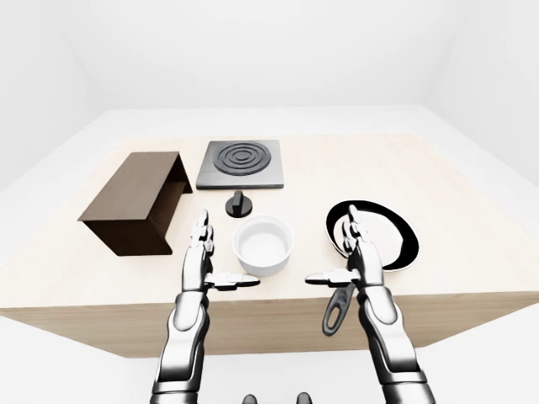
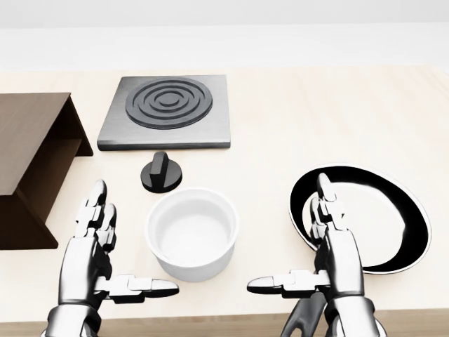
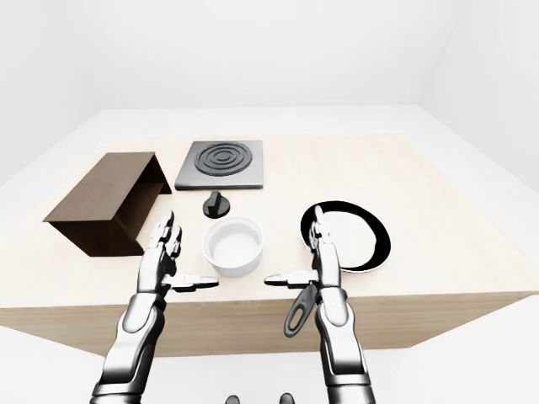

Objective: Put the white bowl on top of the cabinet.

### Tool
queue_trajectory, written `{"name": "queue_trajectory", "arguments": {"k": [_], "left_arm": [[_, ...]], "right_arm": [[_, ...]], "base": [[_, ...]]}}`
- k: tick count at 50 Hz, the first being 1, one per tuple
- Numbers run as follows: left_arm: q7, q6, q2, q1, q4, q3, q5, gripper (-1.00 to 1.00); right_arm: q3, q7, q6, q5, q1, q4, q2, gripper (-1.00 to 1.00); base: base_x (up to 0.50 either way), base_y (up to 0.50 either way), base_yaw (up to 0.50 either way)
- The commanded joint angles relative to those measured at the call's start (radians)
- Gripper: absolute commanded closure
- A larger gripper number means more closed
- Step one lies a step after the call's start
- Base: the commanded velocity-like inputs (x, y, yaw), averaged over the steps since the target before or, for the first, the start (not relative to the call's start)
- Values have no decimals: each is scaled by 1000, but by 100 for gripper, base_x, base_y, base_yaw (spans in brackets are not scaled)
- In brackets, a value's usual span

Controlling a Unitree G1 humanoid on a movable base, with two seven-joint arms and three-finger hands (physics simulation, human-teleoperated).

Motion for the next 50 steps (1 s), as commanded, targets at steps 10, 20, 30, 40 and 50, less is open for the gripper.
{"name": "queue_trajectory", "arguments": {"k": [10,20,30,40,50], "left_arm": [[-22,12,17,1,-20,38,-18,-100],[-23,12,16,2,-21,36,-17,-100],[-26,16,15,3,-23,33,-16,-100],[-28,14,15,0,-16,34,-17,-100],[-28,13,16,-3,-13,34,-17,-100]], "right_arm": [[-11,-21,-69,-44,3,35,-7,-100],[-5,-35,-69,-60,1,53,-5,-100],[0,-36,-69,-65,6,54,-3,-100],[5,-36,-69,-71,15,40,-2,-100],[5,-37,-69,-70,11,47,-2,-100]], "base": [[0,0,0],[0,0,0],[0,0,0],[0,0,0],[0,8,0]]}}
